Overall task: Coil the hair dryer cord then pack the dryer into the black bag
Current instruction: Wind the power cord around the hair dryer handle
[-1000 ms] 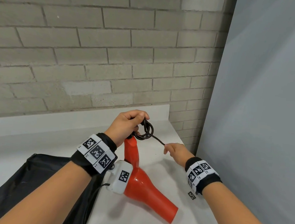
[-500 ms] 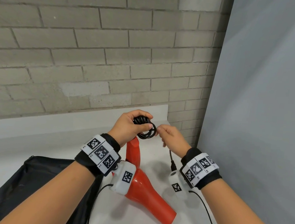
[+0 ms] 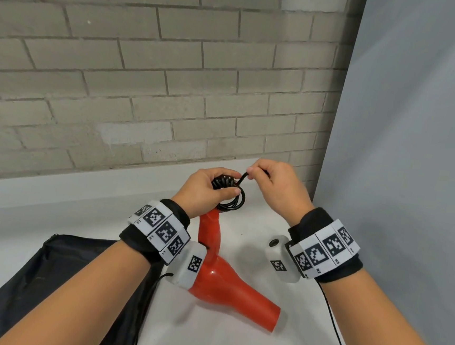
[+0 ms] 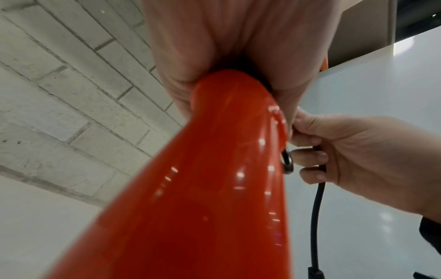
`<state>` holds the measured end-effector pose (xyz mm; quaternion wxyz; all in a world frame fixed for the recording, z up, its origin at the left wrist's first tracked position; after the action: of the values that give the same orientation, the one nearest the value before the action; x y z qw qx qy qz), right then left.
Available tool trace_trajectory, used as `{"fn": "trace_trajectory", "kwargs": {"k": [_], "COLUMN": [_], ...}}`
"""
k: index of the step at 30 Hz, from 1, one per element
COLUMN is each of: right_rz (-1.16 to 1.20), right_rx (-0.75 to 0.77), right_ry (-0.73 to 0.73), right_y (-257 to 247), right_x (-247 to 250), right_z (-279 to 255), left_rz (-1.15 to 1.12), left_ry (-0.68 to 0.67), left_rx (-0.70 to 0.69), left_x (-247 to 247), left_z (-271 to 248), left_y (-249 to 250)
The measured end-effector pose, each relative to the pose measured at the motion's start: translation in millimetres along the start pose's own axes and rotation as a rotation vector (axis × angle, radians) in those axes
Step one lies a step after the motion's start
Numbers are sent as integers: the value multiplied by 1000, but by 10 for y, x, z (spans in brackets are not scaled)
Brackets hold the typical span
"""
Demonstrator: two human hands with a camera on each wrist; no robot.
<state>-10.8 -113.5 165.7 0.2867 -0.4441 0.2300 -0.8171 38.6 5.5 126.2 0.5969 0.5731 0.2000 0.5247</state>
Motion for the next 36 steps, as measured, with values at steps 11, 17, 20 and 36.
{"fn": "trace_trajectory", "kwargs": {"k": [11, 17, 20, 36], "right_rz": [161, 45, 12, 744], "right_rx": [-36, -326, -357, -74], "right_ry": [-165, -413, -396, 50], "right_y": [447, 1330, 1475, 152], "right_x": [-244, -723, -757, -363], "right_z": [-110, -370, -404, -204], "left_rz": [42, -65, -64, -183], "left_ry": [104, 264, 299, 281], "left_rx": [-39, -24, -27, 20], "left_x": [69, 246, 288, 258], "left_z": [35, 57, 60, 35], "left_y": [11, -103, -122, -153]}}
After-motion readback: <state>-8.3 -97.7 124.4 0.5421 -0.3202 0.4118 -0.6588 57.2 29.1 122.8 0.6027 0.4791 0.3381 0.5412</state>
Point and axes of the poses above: each hand's wrist, its own z-axis towards the middle knuckle, its own x-axis out of the back of the hand, y = z × x, the point moved 10 cm from there along z, towards the middle knuckle, and after that the axes turned 2 degrees about -x, right-handed, at the moved point
